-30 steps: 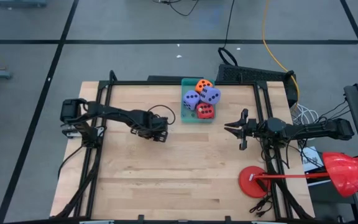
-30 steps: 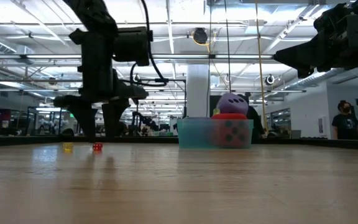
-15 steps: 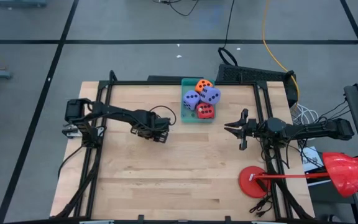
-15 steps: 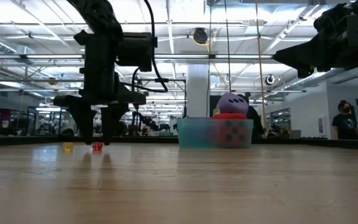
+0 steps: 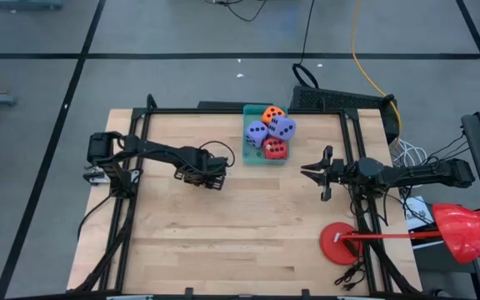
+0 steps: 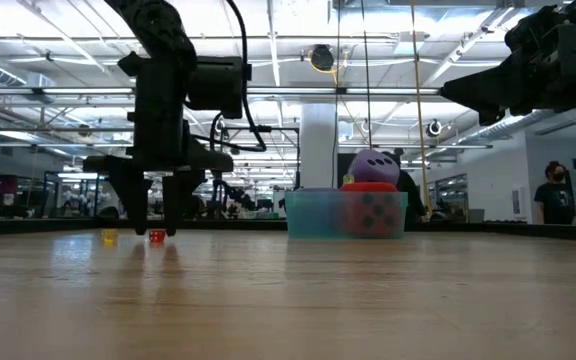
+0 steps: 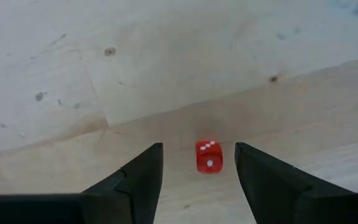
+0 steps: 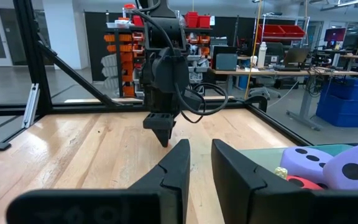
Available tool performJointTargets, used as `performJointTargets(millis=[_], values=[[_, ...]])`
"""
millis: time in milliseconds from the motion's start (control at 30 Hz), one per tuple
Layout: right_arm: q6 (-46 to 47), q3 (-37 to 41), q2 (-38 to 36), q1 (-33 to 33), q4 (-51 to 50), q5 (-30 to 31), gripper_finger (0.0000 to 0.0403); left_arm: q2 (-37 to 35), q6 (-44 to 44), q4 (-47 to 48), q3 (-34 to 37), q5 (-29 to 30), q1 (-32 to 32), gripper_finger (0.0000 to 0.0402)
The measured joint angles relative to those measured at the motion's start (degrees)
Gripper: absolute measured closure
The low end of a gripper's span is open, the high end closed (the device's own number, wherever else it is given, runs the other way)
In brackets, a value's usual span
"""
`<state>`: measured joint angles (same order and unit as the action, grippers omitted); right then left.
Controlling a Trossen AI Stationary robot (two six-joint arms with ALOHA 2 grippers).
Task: Pick & Place Dice
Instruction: Put the small red die into the green bin
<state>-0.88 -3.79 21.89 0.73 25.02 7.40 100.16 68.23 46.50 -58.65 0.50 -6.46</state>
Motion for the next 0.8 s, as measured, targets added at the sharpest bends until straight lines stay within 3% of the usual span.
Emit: performJointTargets(millis=[800], values=[[0.0,-0.01,-0.02,0.01,-0.03,0.0,0.0344,2.38,-2.62,-2.58,-0.08,-4.58,-0.1,0.0193]])
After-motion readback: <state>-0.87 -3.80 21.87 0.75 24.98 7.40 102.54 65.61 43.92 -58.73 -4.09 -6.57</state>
